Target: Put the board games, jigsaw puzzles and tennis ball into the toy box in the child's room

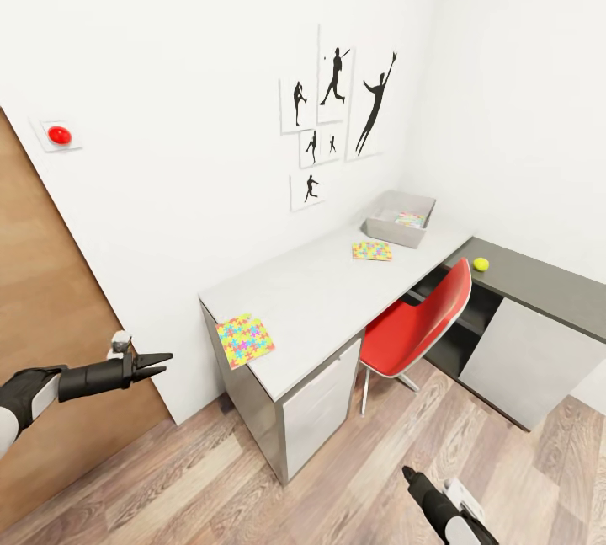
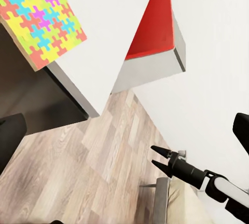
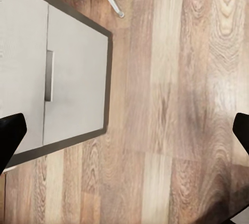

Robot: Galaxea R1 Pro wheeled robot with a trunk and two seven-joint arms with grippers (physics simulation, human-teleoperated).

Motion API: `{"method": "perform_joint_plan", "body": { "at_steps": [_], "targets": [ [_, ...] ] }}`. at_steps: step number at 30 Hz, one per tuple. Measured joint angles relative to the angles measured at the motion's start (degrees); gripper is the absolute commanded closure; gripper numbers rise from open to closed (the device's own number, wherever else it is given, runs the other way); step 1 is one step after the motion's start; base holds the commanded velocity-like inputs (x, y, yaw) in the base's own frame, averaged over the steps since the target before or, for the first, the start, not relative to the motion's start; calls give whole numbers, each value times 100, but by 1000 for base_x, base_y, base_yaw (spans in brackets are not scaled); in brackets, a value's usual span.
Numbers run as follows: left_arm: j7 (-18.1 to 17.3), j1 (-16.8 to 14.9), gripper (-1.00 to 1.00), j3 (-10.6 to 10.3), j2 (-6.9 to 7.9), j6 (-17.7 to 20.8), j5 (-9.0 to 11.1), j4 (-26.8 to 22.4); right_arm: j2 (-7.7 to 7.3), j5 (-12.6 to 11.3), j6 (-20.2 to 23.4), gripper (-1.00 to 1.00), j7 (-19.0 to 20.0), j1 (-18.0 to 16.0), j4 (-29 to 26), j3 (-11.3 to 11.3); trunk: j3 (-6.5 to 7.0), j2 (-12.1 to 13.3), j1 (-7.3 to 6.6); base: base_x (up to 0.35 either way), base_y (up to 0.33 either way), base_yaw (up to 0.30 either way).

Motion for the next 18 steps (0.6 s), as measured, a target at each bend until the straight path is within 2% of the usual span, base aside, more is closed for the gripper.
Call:
{"method": "perform_joint_plan", "body": {
  "at_steps": [6,11,16,17,18],
  "targets": [
    [13,0,-100,3,3,0,1,3,-37,10,8,-100,260,7,-9,-2,0,0,0,0,0,0],
    [19,0,-100,4,2,0,1,2,-281,11,37,-100,756,10,-23,-49,0,0,0,0,0,0],
    [20,0,-100,7,3,0,1,-2,-727,-2,70,-100,1659,13,-14,-141,0,0,0,0,0,0],
    [20,0,-100,8,4,0,2,-3,-888,-9,104,-100,2027,24,-12,-154,0,-1,0,0,0,0],
    [20,0,-100,9,4,-2,2,-3,-970,-14,126,-100,2243,37,-9,-157,0,-1,0,0,0,0]
  ]
}}
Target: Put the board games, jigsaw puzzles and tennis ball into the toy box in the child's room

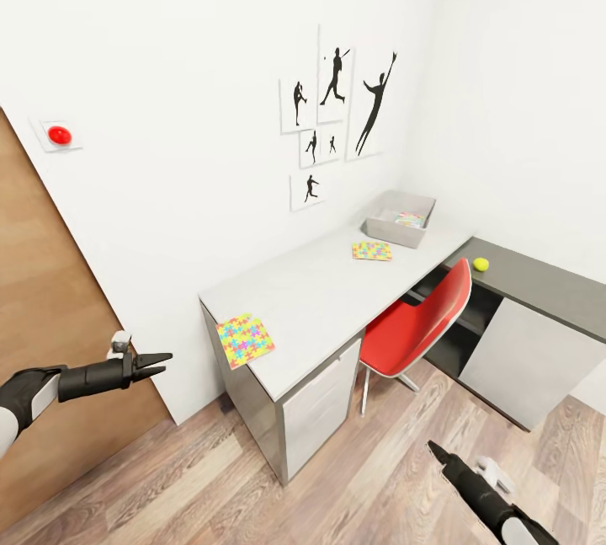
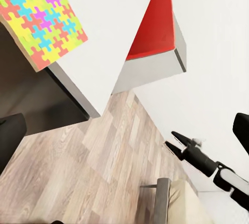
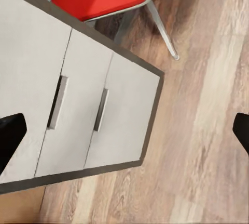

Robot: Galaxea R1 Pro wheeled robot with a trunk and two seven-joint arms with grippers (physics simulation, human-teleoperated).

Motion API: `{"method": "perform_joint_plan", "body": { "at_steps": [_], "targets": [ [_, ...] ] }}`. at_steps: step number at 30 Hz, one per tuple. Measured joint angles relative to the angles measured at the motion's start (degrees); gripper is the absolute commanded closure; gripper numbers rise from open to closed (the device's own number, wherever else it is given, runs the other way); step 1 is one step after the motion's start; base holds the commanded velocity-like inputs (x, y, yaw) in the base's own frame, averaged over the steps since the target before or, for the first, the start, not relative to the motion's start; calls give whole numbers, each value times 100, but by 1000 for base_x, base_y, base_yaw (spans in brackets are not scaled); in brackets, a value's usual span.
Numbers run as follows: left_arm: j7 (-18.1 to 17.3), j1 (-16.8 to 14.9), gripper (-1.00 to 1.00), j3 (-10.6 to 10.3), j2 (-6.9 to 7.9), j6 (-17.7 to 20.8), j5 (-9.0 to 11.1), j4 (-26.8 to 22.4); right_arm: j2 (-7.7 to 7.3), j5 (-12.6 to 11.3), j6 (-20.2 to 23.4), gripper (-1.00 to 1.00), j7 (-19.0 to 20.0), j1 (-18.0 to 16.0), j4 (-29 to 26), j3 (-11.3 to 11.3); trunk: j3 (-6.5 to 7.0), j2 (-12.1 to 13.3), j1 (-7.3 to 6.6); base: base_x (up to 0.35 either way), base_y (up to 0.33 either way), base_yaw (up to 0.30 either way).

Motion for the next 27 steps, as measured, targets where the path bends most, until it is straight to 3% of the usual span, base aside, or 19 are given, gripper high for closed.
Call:
{"method": "perform_joint_plan", "body": {
  "at_steps": [1,3,6,9,11,12,14,19,27],
  "targets": [
    [0,0,-100,1,0,-2,0,0,-131,-14,55,-100,451,36,10,-7,0,0,0,0,0,0],
    [0,0,-100,2,0,-4,0,1,-242,-20,125,-100,939,79,24,-12,0,0,0,0,0,0],
    [0,0,-100,2,1,-6,0,3,-446,-23,309,-100,2088,169,60,-39,0,0,0,0,0,0],
    [0,0,-100,2,0,-7,0,6,-557,-25,377,-100,2695,202,71,-58,0,0,0,0,0,0],
    [0,0,-100,3,0,-7,0,5,-632,-27,414,-100,3281,219,64,-70,0,0,0,0,0,0],
    [0,-2,-100,6,0,-7,0,4,-667,-38,450,-100,3804,227,28,-77,0,0,0,0,0,0],
    [1,-1,-100,8,0,-9,1,2,-680,-47,557,-100,4237,232,-31,-90,0,0,0,0,0,0],
    [1,0,-100,7,-13,-21,0,7,-662,-45,1103,-100,4743,236,-533,-238,-89,-199,110,0,0,0],
    [8,0,-100,14,-25,-35,7,8,-640,-53,1408,-100,4875,391,-1153,-296,-234,-521,286,0,0,0]
  ]
}}
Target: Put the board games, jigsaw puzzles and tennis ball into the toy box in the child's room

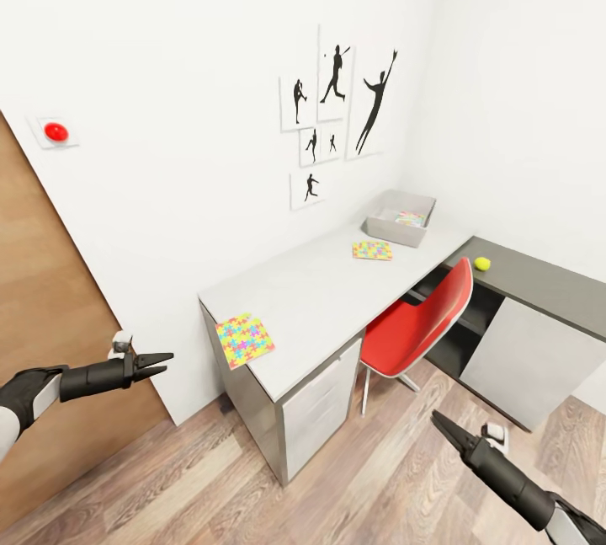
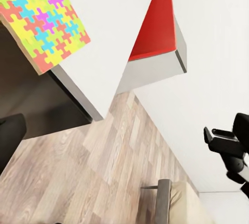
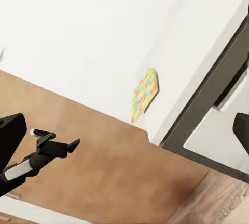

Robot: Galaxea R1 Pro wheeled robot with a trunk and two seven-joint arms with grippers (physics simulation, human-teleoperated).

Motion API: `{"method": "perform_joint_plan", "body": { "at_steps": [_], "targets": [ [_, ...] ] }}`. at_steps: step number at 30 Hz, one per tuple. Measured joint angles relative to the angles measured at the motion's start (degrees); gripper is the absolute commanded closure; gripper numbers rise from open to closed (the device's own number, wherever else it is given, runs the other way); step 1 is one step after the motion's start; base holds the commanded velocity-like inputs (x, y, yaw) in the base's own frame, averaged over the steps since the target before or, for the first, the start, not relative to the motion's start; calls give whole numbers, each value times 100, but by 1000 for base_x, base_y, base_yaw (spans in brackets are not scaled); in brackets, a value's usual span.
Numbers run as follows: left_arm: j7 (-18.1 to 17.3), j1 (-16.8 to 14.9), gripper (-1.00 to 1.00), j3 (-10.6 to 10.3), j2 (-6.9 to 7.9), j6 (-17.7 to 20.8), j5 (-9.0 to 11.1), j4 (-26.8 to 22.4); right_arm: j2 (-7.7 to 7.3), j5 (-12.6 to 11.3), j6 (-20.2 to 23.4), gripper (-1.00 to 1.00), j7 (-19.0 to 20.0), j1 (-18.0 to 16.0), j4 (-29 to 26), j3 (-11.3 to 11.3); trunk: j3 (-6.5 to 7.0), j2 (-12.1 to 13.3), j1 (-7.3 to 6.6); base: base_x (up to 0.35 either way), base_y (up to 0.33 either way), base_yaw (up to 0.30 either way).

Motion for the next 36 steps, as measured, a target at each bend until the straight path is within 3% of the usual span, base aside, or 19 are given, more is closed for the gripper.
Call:
{"method": "perform_joint_plan", "body": {
  "at_steps": [4,9,12,16,18,21,26,36],
  "targets": [
    [12,0,-100,10,-54,-6,3,0,6,-7,51,-100,10,116,-521,-4,-72,-161,88,0,0,0],
    [136,-6,-100,68,-221,-4,16,-9,14,15,577,-100,-92,578,-1886,-9,-162,-363,198,0,0,0],
    [180,-8,-100,185,-251,11,4,-10,14,17,926,-100,-480,900,-2814,-94,-217,-483,264,0,0,0],
    [186,-5,-100,334,-255,24,-15,-17,72,-59,1431,-100,-1500,1107,-3614,-311,-289,-644,352,0,0,0],
    [138,-6,-100,391,-226,28,-14,-18,173,-252,1611,-100,-2008,1141,-3789,-446,-325,-724,396,0,0,0],
    [103,-8,-100,488,-196,51,-8,-12,314,-436,1691,-100,-2390,1157,-3886,-590,-379,-845,462,0,0,0],
    [101,-9,-100,672,-200,103,-26,-10,479,-523,1708,-100,-2435,1164,-3885,-664,-469,-1046,572,0,0,0],
    [117,-8,-100,718,-216,100,-39,-10,515,-527,1702,-100,-2441,1164,-3900,-693,-649,-1448,792,0,0,0]
  ]
}}
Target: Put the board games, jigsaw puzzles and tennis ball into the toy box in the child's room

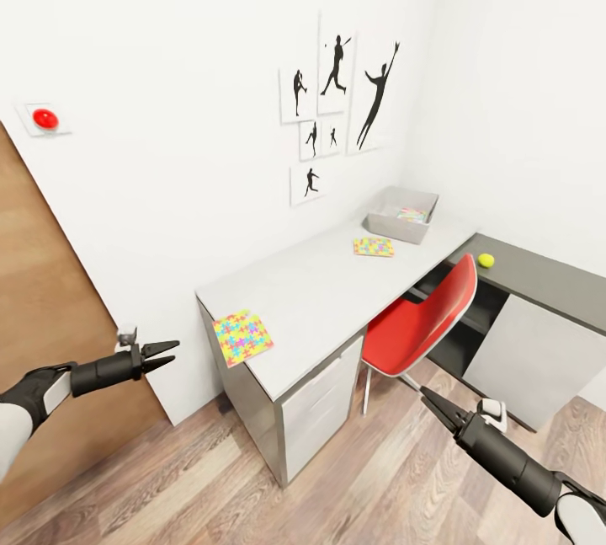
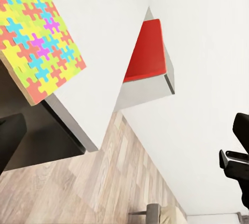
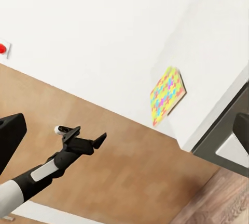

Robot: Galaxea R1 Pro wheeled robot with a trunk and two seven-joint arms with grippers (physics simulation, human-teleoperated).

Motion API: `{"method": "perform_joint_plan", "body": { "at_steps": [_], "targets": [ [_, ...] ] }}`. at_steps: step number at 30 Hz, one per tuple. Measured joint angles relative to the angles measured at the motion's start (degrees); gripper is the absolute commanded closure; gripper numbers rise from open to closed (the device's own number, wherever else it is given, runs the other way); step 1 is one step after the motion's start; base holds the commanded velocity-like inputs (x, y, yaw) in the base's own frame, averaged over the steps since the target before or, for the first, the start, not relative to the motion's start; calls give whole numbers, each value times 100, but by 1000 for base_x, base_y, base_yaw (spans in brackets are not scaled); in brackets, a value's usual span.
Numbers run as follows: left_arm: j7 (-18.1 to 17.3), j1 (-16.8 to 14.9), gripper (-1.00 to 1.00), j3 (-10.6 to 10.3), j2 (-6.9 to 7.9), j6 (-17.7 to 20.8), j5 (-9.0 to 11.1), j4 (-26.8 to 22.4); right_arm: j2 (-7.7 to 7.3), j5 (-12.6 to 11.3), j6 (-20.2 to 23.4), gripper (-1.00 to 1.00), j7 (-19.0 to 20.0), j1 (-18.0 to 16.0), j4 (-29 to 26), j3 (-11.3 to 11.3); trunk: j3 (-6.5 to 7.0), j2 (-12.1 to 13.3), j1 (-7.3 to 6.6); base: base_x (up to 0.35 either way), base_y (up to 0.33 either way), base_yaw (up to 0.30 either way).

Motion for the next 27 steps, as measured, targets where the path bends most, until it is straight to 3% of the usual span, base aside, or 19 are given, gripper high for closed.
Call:
{"method": "perform_joint_plan", "body": {
  "at_steps": [5,12,23,27],
  "targets": [
    [41,1,-100,0,-72,-47,3,0,1,-1,0,-100,-5,0,18,-52,-90,-201,110,0,0,0],
    [51,4,-100,-8,-317,-149,-1,7,17,2,-13,-100,-17,0,14,-61,-216,-482,264,0,0,0],
    [-21,7,-100,-10,-299,-159,23,78,36,14,-18,-100,-49,0,34,-64,-414,-924,506,0,0,0],
    [-20,18,-100,9,-332,-121,9,263,30,7,-18,-100,-46,0,40,-68,-415,-926,506,0,0,0]
  ]
}}
